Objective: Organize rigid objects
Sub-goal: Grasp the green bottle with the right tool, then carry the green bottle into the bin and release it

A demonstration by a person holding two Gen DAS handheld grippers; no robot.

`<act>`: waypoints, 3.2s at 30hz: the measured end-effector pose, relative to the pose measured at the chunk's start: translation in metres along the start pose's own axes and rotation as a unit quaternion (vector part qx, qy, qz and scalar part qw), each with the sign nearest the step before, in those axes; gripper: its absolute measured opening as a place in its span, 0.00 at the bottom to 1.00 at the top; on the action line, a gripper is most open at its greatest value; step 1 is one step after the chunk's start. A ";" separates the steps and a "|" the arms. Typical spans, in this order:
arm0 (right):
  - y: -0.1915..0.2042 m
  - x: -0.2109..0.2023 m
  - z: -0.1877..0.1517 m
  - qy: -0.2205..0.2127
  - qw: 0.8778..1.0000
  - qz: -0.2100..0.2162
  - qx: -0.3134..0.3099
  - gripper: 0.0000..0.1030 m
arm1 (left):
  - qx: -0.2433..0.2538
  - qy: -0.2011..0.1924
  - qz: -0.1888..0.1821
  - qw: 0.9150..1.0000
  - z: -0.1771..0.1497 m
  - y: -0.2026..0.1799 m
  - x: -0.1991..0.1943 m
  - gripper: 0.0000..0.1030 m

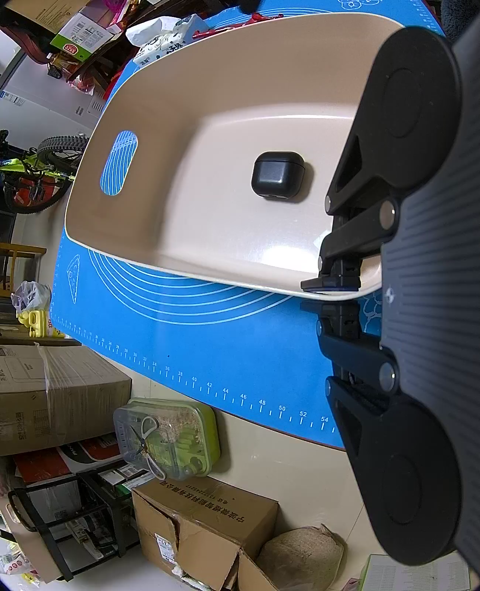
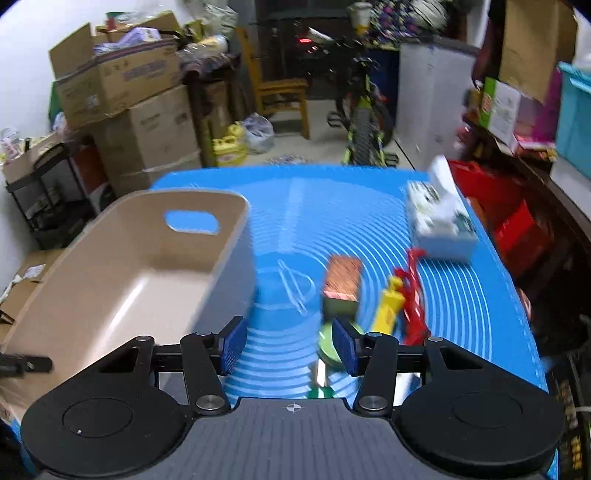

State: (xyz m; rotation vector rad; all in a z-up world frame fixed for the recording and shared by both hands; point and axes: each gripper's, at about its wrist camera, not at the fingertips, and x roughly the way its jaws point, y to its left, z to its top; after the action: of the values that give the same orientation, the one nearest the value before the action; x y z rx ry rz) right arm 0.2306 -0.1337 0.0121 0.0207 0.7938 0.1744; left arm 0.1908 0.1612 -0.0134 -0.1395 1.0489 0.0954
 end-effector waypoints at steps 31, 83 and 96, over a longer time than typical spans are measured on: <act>-0.012 0.075 -0.056 0.081 0.996 -0.025 0.008 0.32 | 0.000 0.000 0.000 1.000 0.000 0.000 0.000 0.05; 0.158 0.057 0.014 0.084 0.984 0.084 -0.132 0.32 | -0.001 0.001 0.001 1.000 -0.001 0.001 0.000 0.05; 0.170 0.078 0.000 0.148 0.975 0.077 -0.149 0.44 | -0.001 0.002 0.001 1.000 -0.001 0.001 0.001 0.05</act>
State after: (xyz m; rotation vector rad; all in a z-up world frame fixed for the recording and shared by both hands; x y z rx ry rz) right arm 0.2590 0.0460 -0.0285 -0.2316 1.0562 0.4506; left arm 0.1898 0.1620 -0.0145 -0.1398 1.0523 0.0982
